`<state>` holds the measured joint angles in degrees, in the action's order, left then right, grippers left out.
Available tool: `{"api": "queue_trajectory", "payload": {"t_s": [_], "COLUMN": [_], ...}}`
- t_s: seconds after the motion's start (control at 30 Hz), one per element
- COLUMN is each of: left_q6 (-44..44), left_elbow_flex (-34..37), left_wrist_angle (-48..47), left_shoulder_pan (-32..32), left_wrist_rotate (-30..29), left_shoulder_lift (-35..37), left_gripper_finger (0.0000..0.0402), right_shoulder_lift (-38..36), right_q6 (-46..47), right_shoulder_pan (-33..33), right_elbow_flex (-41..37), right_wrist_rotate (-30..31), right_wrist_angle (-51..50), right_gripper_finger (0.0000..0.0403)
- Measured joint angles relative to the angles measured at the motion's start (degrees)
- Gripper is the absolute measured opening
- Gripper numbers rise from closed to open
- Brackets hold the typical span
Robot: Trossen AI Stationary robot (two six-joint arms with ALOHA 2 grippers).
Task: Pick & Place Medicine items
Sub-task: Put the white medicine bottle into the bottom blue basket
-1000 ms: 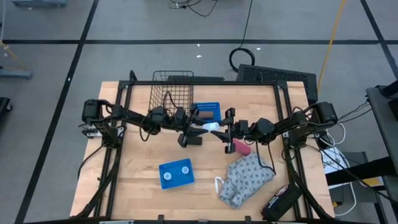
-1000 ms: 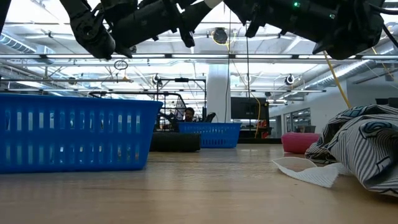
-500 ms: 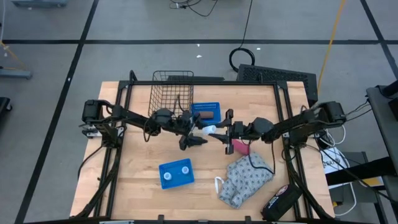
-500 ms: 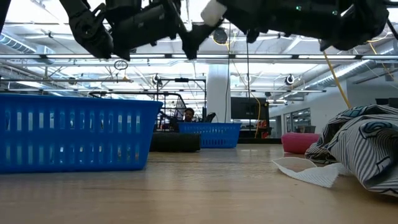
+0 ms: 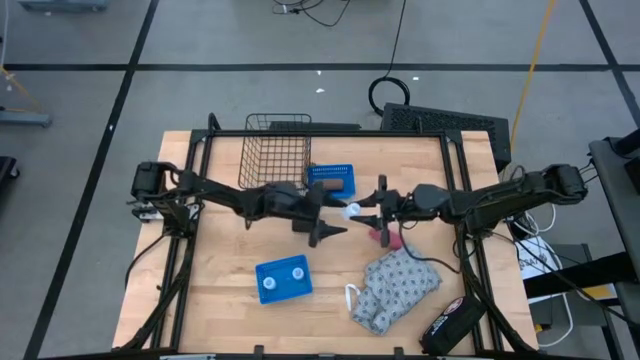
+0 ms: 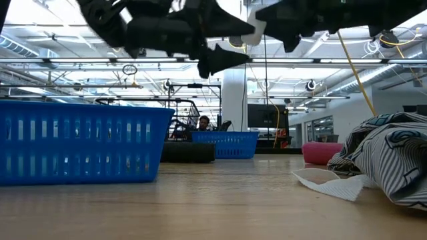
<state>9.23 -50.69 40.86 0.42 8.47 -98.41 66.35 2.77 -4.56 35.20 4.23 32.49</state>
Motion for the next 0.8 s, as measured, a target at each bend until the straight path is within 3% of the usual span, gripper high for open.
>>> {"api": "queue_trajectory", "payload": {"t_s": [0.13, 0.23, 0.8], "left_q6": [-7.4, -10.0, -9.1], "left_elbow_flex": [-6.7, -9.4, -9.7], "left_wrist_angle": [-13.3, -16.8, -17.0], "left_shoulder_pan": [-2.0, -2.9, -3.1], "left_wrist_rotate": [-5.8, -9.1, -9.6], "left_shoulder_lift": [0.0, 0.1, 0.1], "left_gripper_finger": [0.0345, 0.0335, 0.0228], "right_shoulder_lift": [0.0, 0.0, 0.0], "right_q6": [0.0, 0.8, 2.6], "right_shoulder_pan": [0.0, 0.0, 0.0], "right_elbow_flex": [0.0, 0.0, 0.0], "right_wrist_rotate": [0.1, 0.1, -4.4], "right_wrist_angle": [-3.9, -5.2, -3.2], "right_gripper_finger": [0.0124, 0.0124, 0.0124]}}
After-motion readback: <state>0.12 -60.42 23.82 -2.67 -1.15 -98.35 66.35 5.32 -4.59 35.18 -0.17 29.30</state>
